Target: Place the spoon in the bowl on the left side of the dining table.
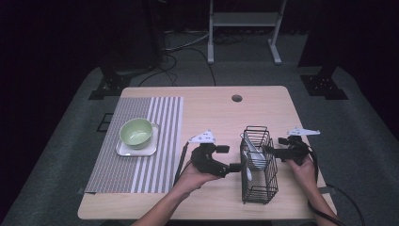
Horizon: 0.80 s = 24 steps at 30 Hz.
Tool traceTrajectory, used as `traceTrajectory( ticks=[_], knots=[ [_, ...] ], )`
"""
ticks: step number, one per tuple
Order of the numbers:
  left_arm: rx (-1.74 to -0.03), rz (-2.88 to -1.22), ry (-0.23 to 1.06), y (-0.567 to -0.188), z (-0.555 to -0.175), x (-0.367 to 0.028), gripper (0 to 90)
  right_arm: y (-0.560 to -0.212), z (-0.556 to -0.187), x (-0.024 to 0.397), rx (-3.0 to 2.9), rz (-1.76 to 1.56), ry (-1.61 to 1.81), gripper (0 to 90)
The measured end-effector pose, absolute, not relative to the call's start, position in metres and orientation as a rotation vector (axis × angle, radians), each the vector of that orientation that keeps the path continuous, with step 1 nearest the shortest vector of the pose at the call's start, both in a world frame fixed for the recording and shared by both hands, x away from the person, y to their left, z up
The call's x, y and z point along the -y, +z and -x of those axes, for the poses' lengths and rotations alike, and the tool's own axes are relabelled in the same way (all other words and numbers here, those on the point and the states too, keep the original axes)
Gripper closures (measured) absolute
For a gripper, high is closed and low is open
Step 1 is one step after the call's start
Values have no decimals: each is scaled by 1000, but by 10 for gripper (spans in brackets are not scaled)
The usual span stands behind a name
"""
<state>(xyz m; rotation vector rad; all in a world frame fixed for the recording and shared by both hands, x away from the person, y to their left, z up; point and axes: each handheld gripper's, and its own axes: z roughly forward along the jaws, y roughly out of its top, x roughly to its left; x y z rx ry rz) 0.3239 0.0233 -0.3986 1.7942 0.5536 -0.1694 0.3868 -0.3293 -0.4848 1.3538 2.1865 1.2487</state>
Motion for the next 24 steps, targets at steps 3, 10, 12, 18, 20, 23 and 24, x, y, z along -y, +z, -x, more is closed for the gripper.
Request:
traceTrajectory(
  ticks=[3, 10, 12, 18, 20, 23, 24],
  knots=[
    [-559, -1796, -169, -398, -324, -21, 57, -485, -387, 329, -2187, -1353, 1249, 167],
    [-560, -1798, -169, -396, -323, -15, 88, -485, -387, 329, -2188, -1355, 1248, 167],
    [-565, -1796, -164, -396, -322, -13, 88, -485, -387, 329, -2187, -1354, 1249, 167],
    [-565, -1791, -160, -394, -322, -8, 131, -485, -387, 330, -2188, -1353, 1250, 167],
    [-566, -1794, -155, -393, -322, -6, 133, -485, -387, 330, -2188, -1352, 1251, 167],
    [-569, -1790, -148, -393, -322, -4, 175, -485, -387, 330, -2188, -1350, 1251, 167],
    [-577, -1791, -148, -393, -322, -3, 175, -485, -387, 330, -2188, -1349, 1251, 167]
  ],
)
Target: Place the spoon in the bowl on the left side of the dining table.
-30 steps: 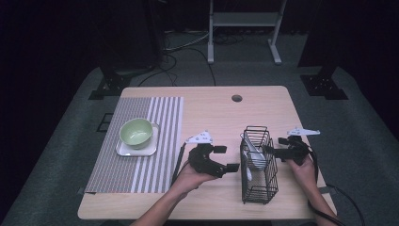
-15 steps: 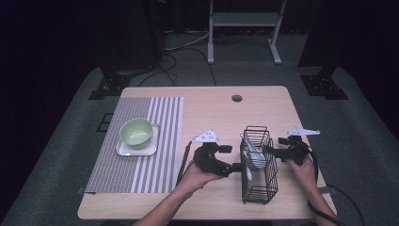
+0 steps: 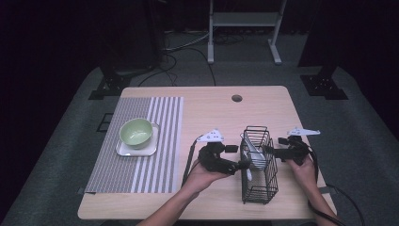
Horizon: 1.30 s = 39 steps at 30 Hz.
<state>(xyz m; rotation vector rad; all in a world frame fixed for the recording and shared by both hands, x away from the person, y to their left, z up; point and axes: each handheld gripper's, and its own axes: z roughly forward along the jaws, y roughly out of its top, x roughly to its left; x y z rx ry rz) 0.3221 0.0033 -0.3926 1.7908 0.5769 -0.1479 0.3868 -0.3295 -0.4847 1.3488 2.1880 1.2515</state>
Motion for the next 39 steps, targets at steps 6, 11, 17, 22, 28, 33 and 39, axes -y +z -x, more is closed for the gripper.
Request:
traceTrajectory(
  ticks=[6, 11, 17, 22, 28, 33, 39],
  knots=[
    [-594, -1786, -122, -393, -322, -1, 224, -485, -387, 330, -2188, -1348, 1253, 167],
    [-607, -1776, -100, -394, -322, 0, 307, -485, -387, 329, -2188, -1348, 1252, 167],
    [-616, -1780, -90, -394, -321, 3, 368, -485, -387, 330, -2189, -1348, 1253, 167],
    [-634, -1781, -75, -394, -321, 5, 441, -485, -387, 330, -2189, -1346, 1255, 167],
    [-644, -1782, -62, -396, -321, 6, 537, -485, -387, 330, -2190, -1345, 1257, 167],
    [-650, -1788, -45, -397, -320, 7, 600, -485, -387, 330, -2191, -1345, 1258, 167],
    [-642, -1778, -33, -396, -316, 8, 691, -485, -387, 330, -2190, -1346, 1259, 167]
  ],
)
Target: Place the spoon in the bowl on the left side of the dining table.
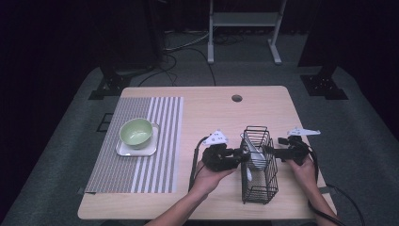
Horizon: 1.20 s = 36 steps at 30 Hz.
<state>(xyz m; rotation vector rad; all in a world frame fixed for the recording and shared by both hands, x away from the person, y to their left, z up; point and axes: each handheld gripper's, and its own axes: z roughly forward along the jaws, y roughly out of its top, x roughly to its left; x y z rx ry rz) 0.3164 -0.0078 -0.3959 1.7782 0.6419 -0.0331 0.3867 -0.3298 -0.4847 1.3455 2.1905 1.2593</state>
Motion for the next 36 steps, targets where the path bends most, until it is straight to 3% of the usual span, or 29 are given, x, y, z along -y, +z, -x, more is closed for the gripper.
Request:
traceTrajectory(
  ticks=[15, 36],
  knots=[
    [-659, -1731, -33, -394, -307, 8, 843, -485, -387, 330, -2189, -1347, 1261, 167],
    [-662, -1597, -171, -374, -308, -5, 851, -485, -387, 330, -2187, -1353, 1259, 167]
  ],
)
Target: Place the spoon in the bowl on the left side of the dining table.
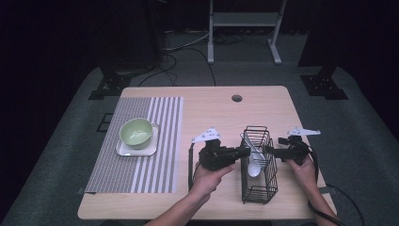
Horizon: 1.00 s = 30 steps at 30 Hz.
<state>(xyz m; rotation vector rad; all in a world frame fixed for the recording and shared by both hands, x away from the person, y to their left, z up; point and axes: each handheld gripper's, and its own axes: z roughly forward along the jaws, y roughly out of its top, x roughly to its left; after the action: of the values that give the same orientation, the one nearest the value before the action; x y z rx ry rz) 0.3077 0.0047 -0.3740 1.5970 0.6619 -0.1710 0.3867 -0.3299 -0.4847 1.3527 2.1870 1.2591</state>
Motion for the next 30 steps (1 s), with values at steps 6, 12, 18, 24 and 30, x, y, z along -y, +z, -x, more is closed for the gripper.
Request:
traceTrajectory(
  ticks=[6, 12, 18, 24, 30],
  knots=[
    [-682, -1535, -232, -367, -314, -13, 851, -485, -387, 330, -2186, -1356, 1259, 167],
    [-683, -1495, -252, -357, -316, -19, 851, -485, -387, 330, -2186, -1355, 1256, 167],
    [-671, -1461, -262, -348, -317, -24, 851, -485, -387, 330, -2187, -1356, 1253, 167],
    [-674, -1432, -259, -340, -319, -31, 851, -485, -387, 329, -2187, -1357, 1249, 167],
    [-689, -1395, -271, -339, -322, -38, 851, -485, -387, 329, -2188, -1359, 1245, 167]
  ],
)
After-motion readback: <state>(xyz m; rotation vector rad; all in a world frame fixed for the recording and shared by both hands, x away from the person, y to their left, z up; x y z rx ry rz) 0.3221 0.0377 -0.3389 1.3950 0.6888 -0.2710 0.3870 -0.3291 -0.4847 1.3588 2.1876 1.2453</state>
